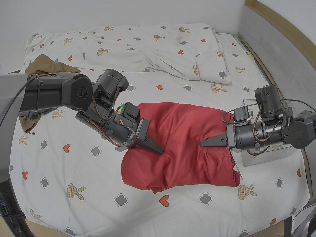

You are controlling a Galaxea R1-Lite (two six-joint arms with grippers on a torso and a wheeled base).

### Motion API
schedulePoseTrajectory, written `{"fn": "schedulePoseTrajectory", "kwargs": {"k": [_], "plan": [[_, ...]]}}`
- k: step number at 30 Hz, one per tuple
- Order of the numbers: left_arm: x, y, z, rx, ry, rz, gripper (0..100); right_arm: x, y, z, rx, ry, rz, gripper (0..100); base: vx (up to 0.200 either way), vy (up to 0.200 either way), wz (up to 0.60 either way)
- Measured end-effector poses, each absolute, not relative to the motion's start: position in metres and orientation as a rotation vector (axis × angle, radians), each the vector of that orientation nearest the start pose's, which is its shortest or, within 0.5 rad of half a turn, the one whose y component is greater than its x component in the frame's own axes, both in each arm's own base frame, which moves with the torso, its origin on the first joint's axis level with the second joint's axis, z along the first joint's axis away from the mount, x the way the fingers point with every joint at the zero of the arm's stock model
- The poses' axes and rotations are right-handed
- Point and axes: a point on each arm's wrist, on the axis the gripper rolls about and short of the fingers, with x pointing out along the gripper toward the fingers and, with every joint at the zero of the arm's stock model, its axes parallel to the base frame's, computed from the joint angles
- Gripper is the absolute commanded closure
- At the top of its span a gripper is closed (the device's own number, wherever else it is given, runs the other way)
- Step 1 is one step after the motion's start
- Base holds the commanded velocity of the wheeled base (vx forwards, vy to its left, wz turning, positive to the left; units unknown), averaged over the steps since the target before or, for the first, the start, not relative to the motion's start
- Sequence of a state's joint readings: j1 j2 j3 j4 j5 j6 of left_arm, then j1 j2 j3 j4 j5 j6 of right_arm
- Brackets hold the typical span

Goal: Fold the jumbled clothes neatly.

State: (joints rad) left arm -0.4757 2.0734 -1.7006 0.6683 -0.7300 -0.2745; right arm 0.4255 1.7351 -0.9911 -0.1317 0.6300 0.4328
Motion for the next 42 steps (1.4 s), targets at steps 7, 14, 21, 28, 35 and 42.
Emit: {"fn": "schedulePoseTrajectory", "kwargs": {"k": [7, 14, 21, 28, 35, 42], "plan": [[0.334, -0.189, 0.187, -0.357, 1.235, -0.937, 100, 0.276, 0.139, 0.178, 0.446, 0.847, 0.868, 100, 0.0, -0.2, 0.0], [0.333, -0.189, 0.189, -0.355, 1.23, -0.94, 100, 0.275, 0.138, 0.178, 0.447, 0.846, 0.866, 100, 0.0, -0.2, 0.0], [0.333, -0.191, 0.189, -0.35, 1.228, -0.946, 100, 0.275, 0.138, 0.179, 0.448, 0.843, 0.86, 100, 0.0, -0.114, 0.0], [0.331, -0.194, 0.19, -0.346, 1.231, -0.954, 100, 0.272, 0.138, 0.185, 0.423, 0.804, 0.785, 100, 0.0, 0.0, 0.0], [0.329, -0.201, 0.192, -0.338, 1.224, -0.972, 100, 0.265, 0.133, 0.193, 0.423, 0.804, 0.772, 100, 0.0, 0.0, 0.0], [0.329, -0.203, 0.192, -0.334, 1.225, -0.976, 100, 0.258, 0.129, 0.199, 0.424, 0.801, 0.77, 100, 0.0, 0.0, 0.0]]}}
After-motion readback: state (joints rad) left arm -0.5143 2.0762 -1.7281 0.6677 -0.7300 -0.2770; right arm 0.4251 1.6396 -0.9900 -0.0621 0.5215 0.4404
